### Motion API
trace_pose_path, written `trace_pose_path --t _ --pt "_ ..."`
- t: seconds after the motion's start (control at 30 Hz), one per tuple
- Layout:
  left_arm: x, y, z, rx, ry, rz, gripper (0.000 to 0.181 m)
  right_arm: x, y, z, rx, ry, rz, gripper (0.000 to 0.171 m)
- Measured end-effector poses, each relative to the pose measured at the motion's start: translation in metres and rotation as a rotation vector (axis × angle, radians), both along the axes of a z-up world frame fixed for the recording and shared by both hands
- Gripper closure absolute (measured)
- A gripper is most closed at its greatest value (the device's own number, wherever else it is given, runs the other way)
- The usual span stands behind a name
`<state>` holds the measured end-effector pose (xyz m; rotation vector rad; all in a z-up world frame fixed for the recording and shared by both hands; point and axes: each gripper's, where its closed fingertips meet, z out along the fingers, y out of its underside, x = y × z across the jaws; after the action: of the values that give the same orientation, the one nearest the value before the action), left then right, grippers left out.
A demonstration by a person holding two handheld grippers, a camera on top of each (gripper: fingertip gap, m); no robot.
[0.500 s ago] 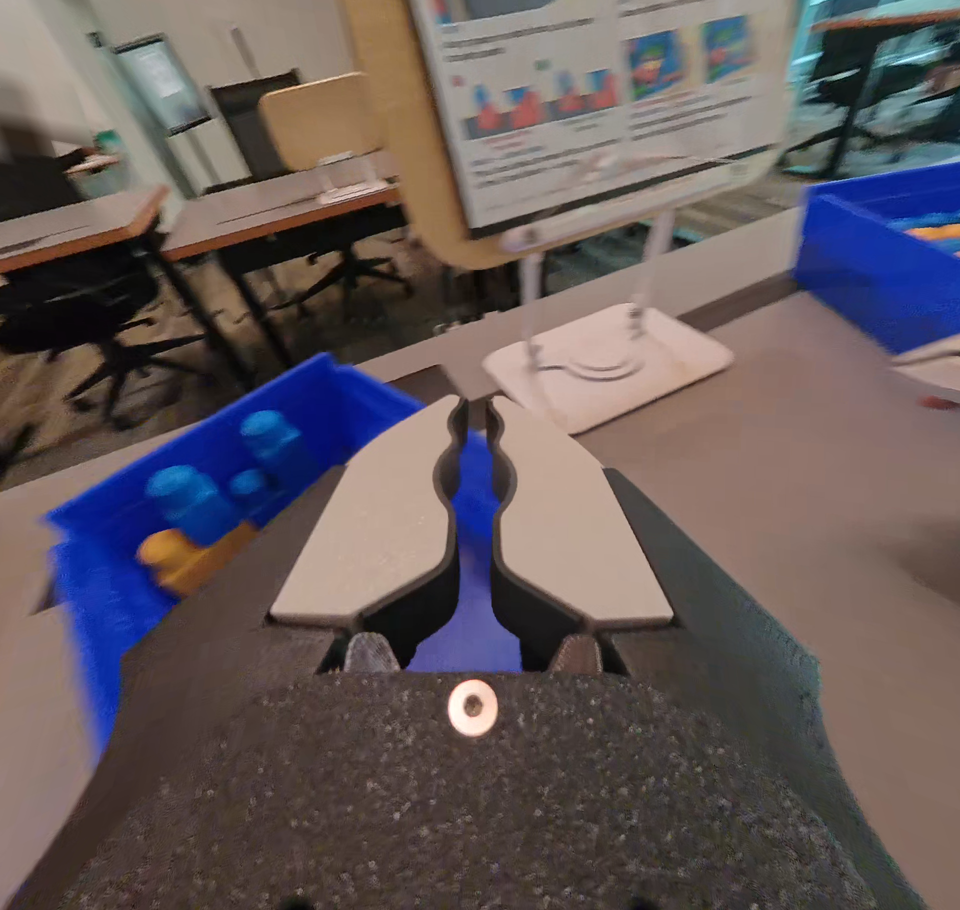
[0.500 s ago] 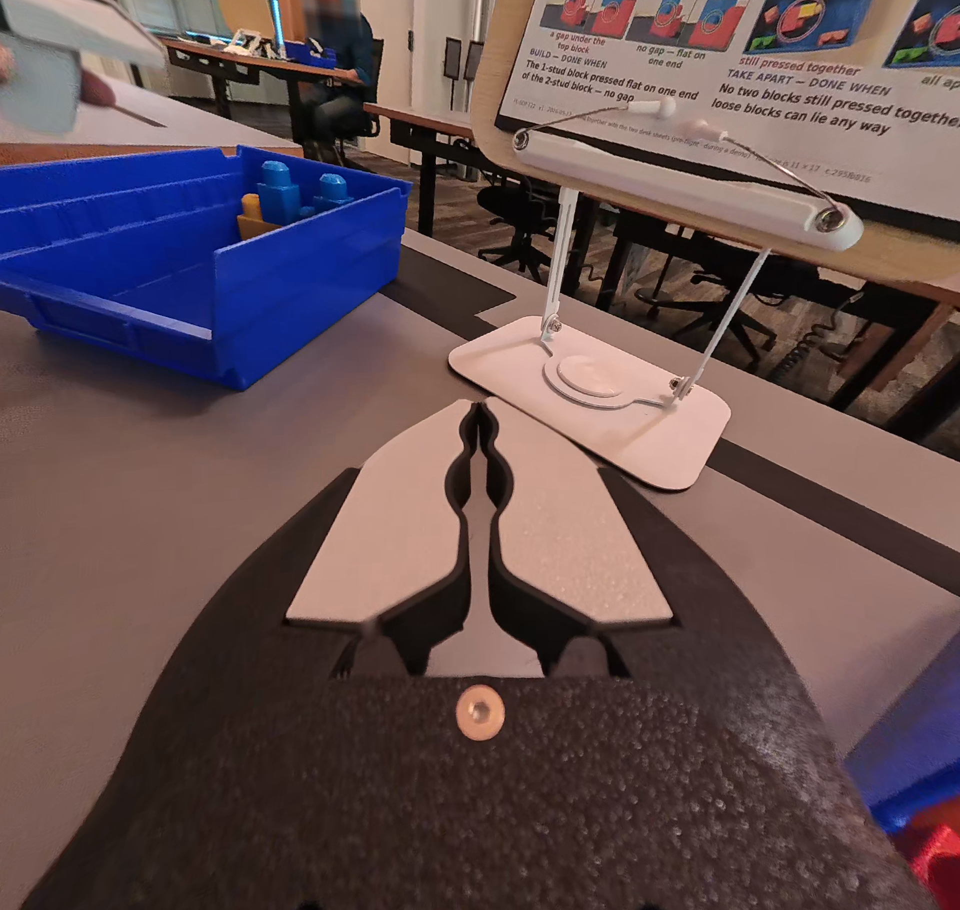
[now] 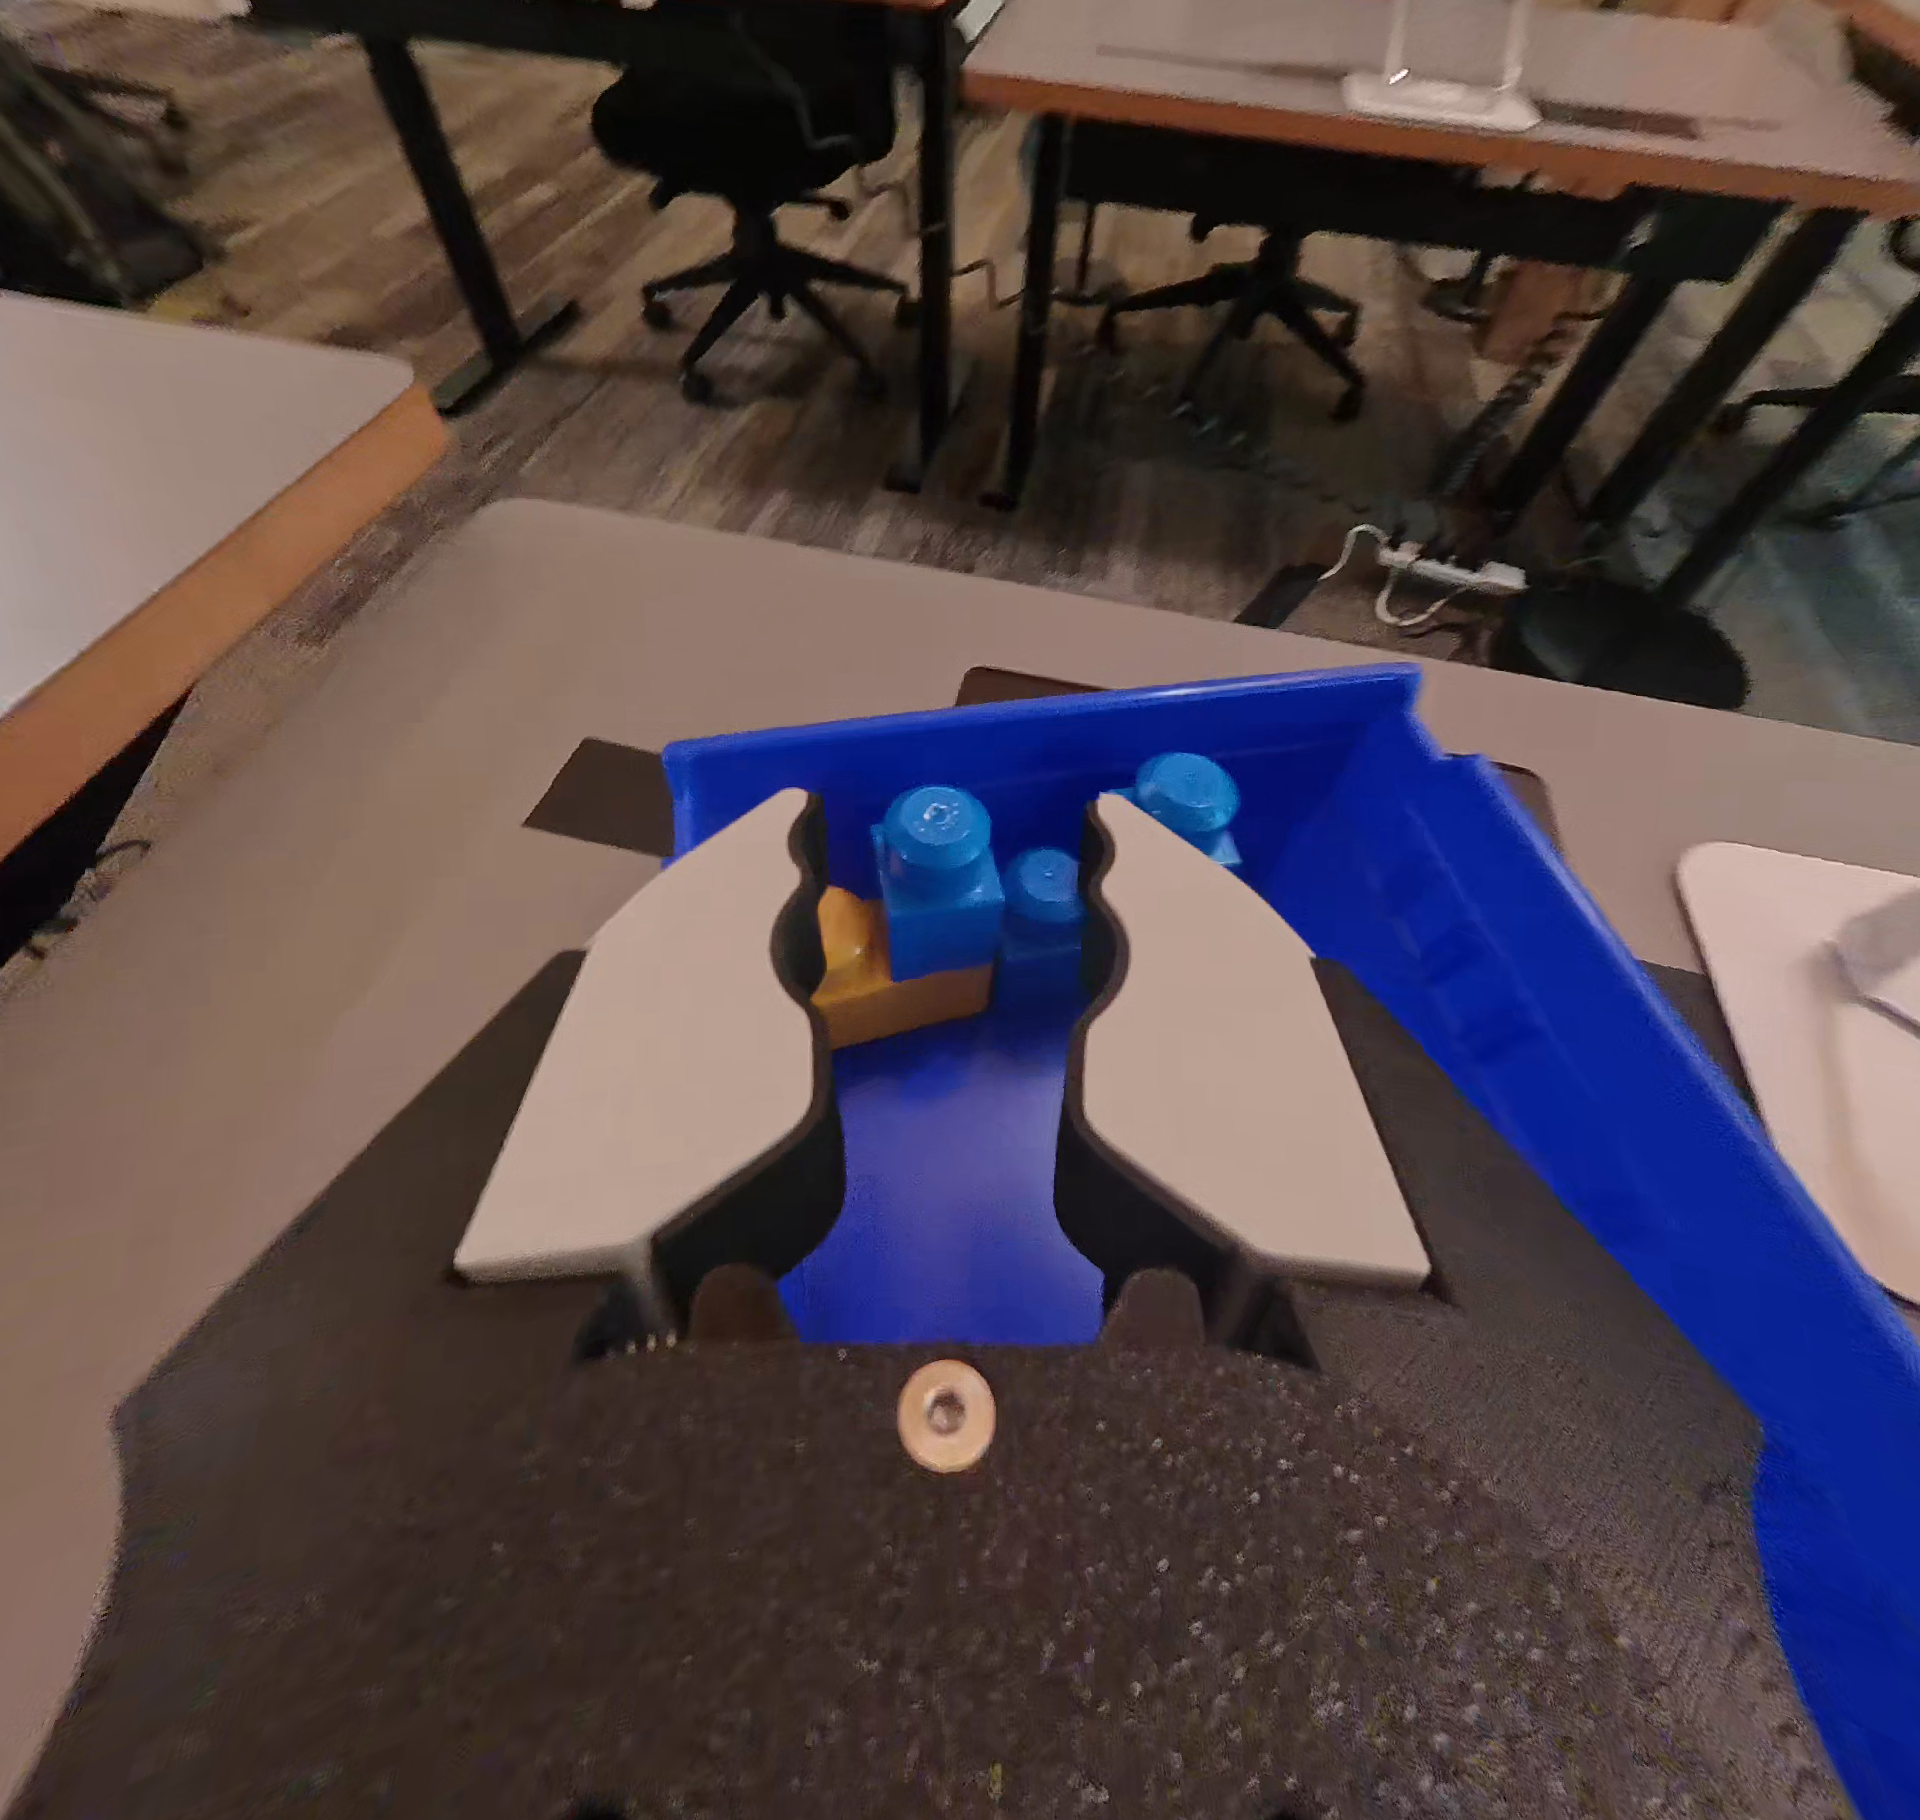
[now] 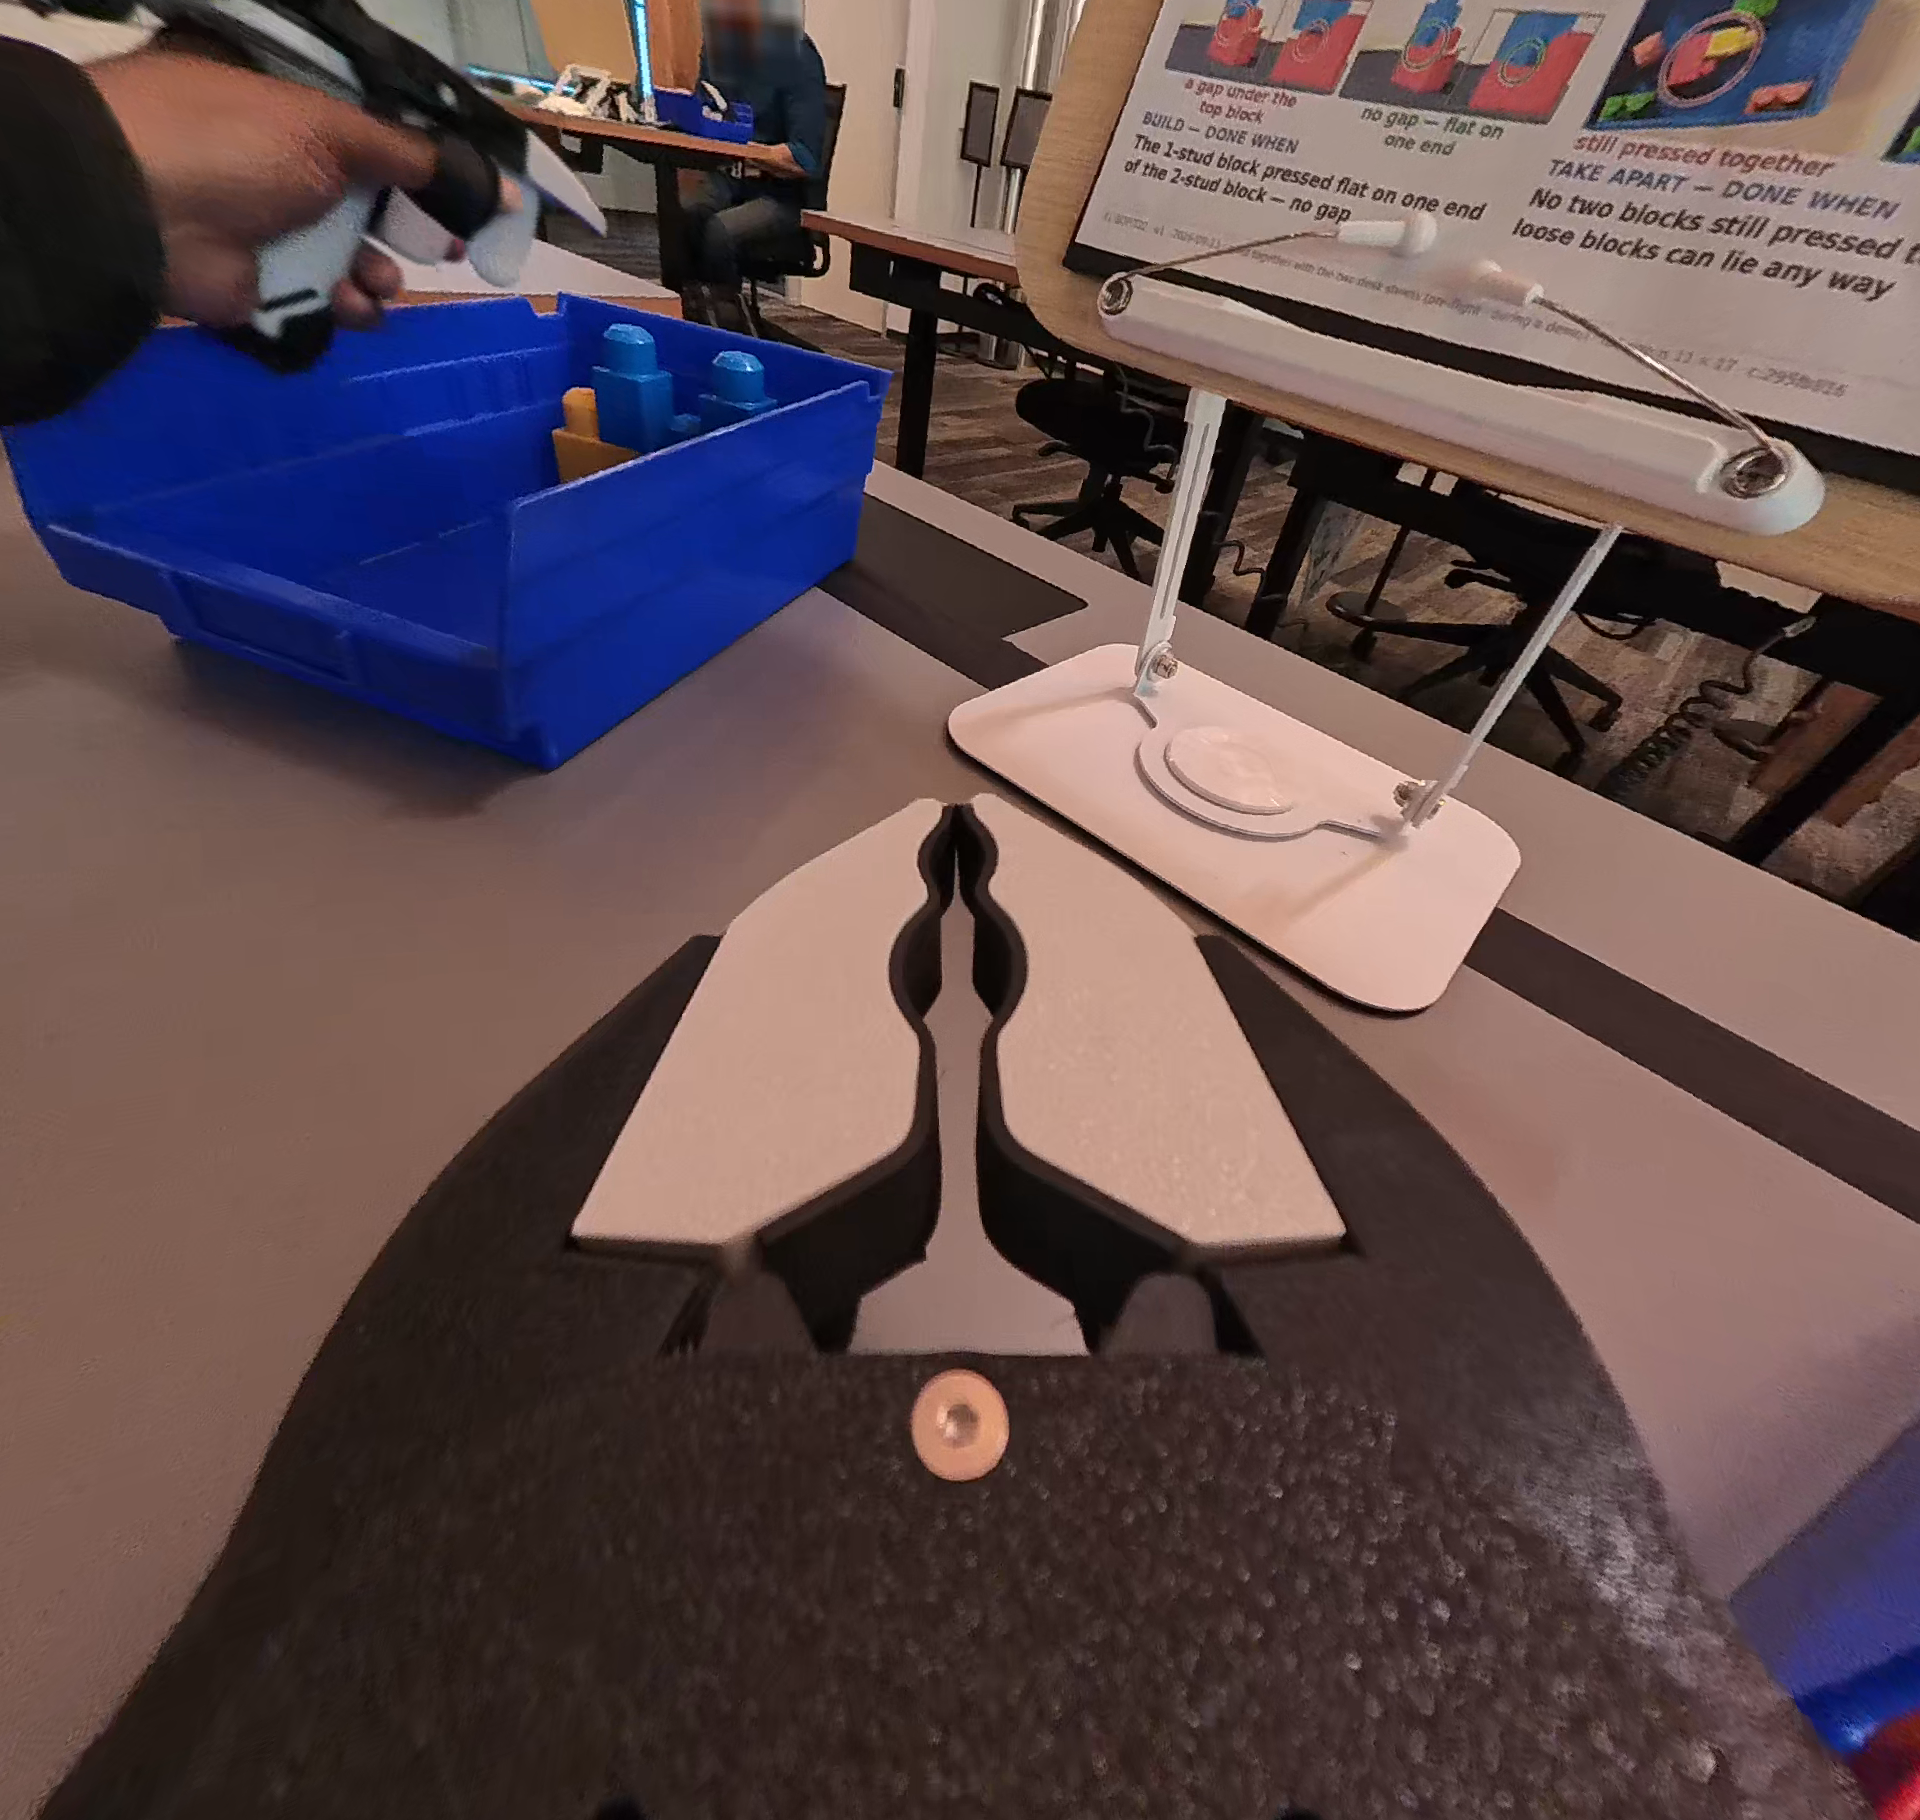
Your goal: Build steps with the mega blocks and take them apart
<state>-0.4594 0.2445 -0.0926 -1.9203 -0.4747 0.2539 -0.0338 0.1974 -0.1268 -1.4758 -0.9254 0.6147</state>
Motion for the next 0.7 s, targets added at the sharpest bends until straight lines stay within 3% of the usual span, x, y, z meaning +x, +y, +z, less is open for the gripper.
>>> trace_pose_path --t 0.17,0.4,0.7 --pt "-0.017 0.013 -0.031 -0.082 -0.049 0.090 0.135 0.001 0.002 -0.001 -0.010 0.001 0.000 0.171" --pt "-0.021 0.021 -0.042 -0.171 0.010 0.131 0.133 -0.004 0.000 -0.007 -0.026 -0.017 0.021 0.171" --pt "-0.026 0.019 0.001 -0.206 -0.014 0.153 0.129 -0.005 -0.001 -0.010 -0.038 -0.025 0.032 0.171"
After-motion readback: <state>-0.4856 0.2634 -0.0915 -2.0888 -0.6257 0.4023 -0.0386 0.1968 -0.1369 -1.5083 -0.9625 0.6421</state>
